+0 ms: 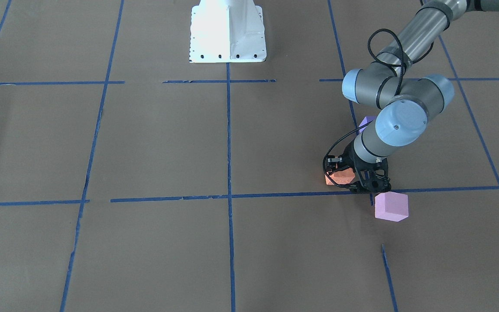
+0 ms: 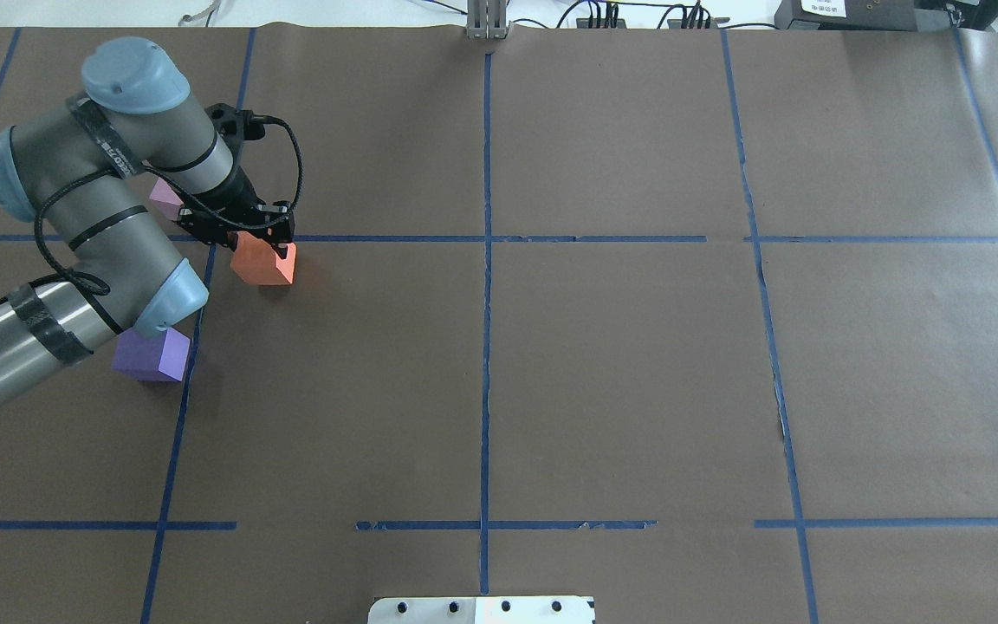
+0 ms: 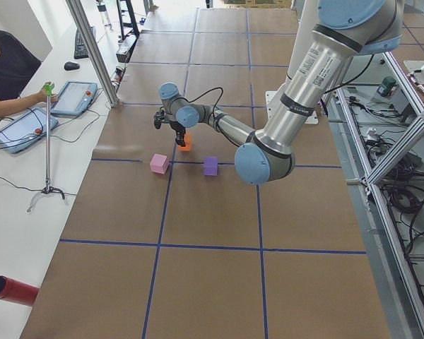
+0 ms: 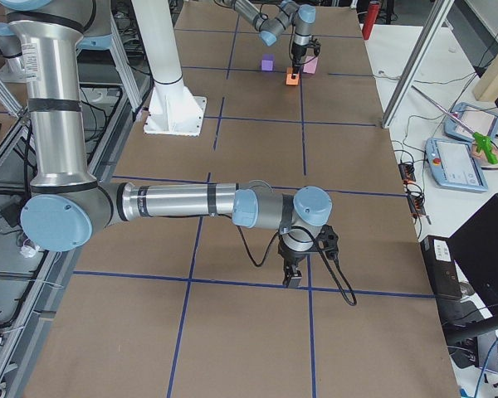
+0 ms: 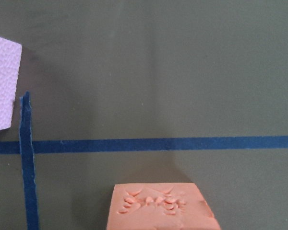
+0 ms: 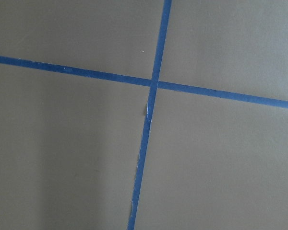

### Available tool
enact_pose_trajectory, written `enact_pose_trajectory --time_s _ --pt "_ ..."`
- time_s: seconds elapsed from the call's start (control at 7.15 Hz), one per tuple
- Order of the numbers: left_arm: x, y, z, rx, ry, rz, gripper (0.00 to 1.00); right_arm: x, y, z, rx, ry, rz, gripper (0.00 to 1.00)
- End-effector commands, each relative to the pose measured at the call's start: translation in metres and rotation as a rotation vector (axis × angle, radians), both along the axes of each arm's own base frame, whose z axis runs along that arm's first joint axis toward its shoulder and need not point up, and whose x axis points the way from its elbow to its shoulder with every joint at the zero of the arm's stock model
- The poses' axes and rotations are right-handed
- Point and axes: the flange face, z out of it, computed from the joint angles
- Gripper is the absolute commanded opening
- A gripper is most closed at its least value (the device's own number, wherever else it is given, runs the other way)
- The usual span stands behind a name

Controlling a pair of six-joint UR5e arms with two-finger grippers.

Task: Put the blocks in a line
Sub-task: 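Slide the orange cube with the left gripper toward the lavender and purple cubes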

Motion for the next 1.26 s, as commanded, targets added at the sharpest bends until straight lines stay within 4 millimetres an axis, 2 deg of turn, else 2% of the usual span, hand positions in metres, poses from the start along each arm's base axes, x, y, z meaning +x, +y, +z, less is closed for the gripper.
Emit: enact_pose_trajectory --time_s 0.0,0.28,0.42,0.56,0.7,0.84,0.98,1.12 --pt "-0.062 0.005 -0.047 0.005 -0.037 -0.012 0.09 0.0 0.0 0.0 0.001 0.0 -0.001 1.0" --pt "-0.141 0.006 -0.079 0.033 -0.076 -0.022 0.1 0.0 0.0 0.0 0.0 0.0 0.0 1.0" --pt "-0.162 0.013 -0.089 0.057 -0.089 -0.004 0.1 0.0 0.0 0.0 0.001 0.0 -0.001 1.0" --pt "-0.176 0.022 -0.072 0.082 -0.094 0.029 0.12 0.0 0.0 0.0 0.001 0.0 -0.001 1.0" --pt "-0.185 0.038 -0.047 0.1 -0.101 0.067 0.13 0.0 0.0 0.0 0.0 0.0 0.0 1.0" --pt "-0.189 0.046 -0.028 0.105 -0.1 0.08 0.13 0.0 0.0 0.0 0.0 0.0 0.0 1.0" --pt "-0.189 0.048 -0.007 0.101 -0.101 0.083 0.12 0.0 0.0 0.0 0.0 0.0 0.0 1.0" --pt "-0.183 0.04 0.022 0.105 -0.087 0.081 0.12 0.0 0.0 -0.001 0.002 0.0 -0.001 1.0"
